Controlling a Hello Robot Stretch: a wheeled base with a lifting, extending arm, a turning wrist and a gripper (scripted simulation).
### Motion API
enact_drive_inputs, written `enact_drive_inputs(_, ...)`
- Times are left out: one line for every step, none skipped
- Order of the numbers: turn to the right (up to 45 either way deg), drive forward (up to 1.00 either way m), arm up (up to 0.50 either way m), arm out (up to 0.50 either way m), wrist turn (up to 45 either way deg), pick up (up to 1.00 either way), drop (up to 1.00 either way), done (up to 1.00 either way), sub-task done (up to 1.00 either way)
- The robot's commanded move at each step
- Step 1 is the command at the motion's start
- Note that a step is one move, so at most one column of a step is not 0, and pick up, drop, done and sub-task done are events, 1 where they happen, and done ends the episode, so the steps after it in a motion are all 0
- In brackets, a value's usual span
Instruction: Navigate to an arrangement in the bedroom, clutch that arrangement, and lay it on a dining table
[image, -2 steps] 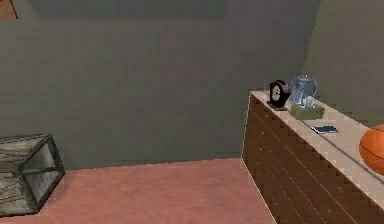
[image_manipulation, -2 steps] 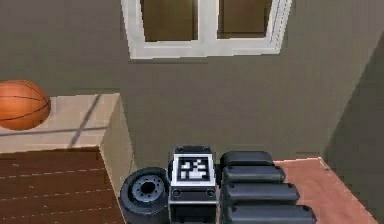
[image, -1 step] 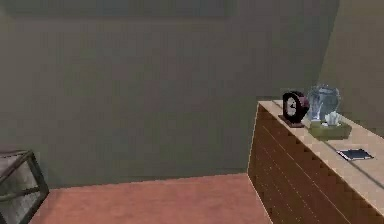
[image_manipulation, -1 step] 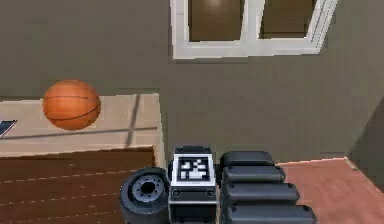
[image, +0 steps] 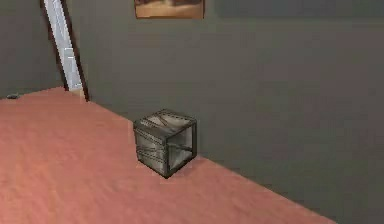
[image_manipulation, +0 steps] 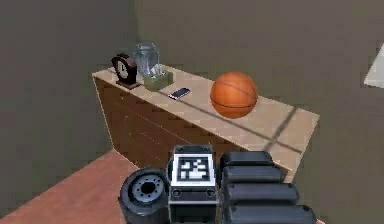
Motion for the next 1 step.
enact_drive_inputs(-45.0, 0.0, 0.0, 0.0, 0.0, 0.0, 0.0, 0.0, 0.0)
